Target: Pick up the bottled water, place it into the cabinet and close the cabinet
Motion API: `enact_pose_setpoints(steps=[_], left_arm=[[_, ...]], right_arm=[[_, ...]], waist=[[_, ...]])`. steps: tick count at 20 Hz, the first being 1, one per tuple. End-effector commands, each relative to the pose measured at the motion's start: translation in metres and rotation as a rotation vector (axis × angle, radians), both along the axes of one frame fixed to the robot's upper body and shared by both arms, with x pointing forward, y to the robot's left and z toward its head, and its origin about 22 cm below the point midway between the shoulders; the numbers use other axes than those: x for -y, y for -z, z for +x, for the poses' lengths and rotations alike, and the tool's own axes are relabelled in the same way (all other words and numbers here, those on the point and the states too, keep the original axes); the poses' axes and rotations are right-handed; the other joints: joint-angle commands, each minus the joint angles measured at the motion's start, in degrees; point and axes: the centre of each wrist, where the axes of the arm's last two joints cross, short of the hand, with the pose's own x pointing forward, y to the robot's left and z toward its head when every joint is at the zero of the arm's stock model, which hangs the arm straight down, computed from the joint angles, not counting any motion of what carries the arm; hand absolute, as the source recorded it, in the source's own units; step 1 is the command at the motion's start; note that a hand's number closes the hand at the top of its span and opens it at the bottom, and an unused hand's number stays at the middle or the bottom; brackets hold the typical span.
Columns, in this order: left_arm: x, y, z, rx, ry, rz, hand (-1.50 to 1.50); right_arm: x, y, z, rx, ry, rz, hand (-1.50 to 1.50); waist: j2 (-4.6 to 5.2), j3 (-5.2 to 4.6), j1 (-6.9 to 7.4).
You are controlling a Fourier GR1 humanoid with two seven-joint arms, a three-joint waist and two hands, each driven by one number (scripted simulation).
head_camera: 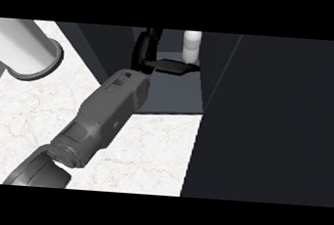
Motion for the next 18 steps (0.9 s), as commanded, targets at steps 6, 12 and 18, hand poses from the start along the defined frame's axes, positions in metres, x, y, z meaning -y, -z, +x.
enact_pose_setpoints(steps=[6,12,18], left_arm=[[0.004,0.014,-0.020,-0.021,0.128,-0.143,-1.50],[0.006,0.024,-0.053,-0.047,0.173,-0.173,1.50],[-0.019,0.036,-0.082,-0.068,0.164,-0.170,1.50]], right_arm=[[-0.008,-0.010,-0.010,0.014,0.019,0.009,-1.50],[-0.004,-0.007,-0.007,0.009,0.036,-0.018,-1.50],[-0.004,-0.016,-0.008,0.013,-0.046,-0.171,-1.50]], waist=[[-0.99,0.00,2.37],[-1.44,0.02,4.65],[-1.53,-0.05,5.19]])
